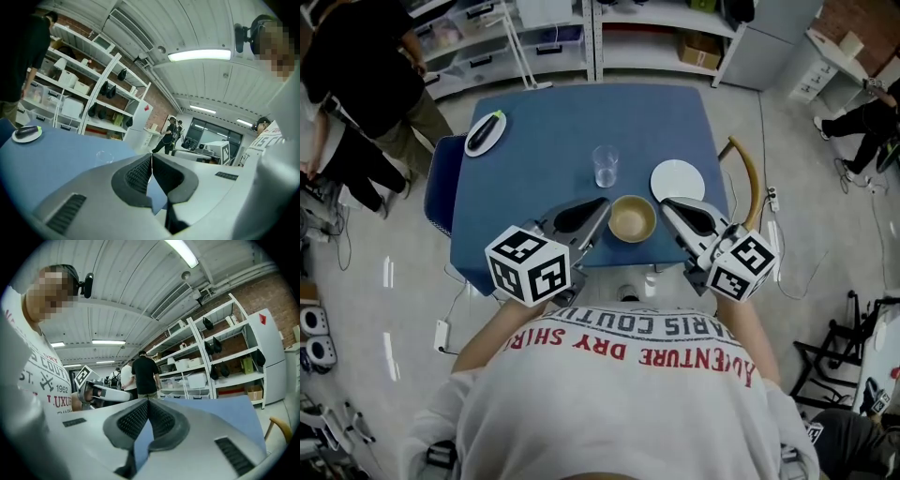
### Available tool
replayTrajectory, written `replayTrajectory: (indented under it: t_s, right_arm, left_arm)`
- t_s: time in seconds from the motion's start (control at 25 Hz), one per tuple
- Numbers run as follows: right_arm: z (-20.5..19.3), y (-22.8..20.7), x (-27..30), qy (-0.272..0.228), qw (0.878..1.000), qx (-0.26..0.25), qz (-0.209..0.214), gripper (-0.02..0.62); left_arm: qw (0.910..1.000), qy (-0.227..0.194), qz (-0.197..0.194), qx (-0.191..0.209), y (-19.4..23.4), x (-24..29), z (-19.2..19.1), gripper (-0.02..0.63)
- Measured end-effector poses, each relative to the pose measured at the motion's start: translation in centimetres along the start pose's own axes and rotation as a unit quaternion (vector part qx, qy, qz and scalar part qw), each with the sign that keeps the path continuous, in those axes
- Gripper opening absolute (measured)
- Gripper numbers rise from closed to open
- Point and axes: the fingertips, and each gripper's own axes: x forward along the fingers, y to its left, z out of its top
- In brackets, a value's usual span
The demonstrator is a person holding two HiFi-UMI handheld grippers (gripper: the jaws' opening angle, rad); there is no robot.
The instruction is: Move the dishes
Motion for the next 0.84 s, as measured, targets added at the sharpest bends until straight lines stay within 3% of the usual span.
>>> replayTrajectory:
  t_s: [0.84]
  right_arm:
    - [-0.4,-0.8,1.2,0.009,1.0,-0.003,-0.008,0.023]
  left_arm:
    - [0.9997,0.012,-0.019,0.009,0.8,0.9,-0.3,0.029]
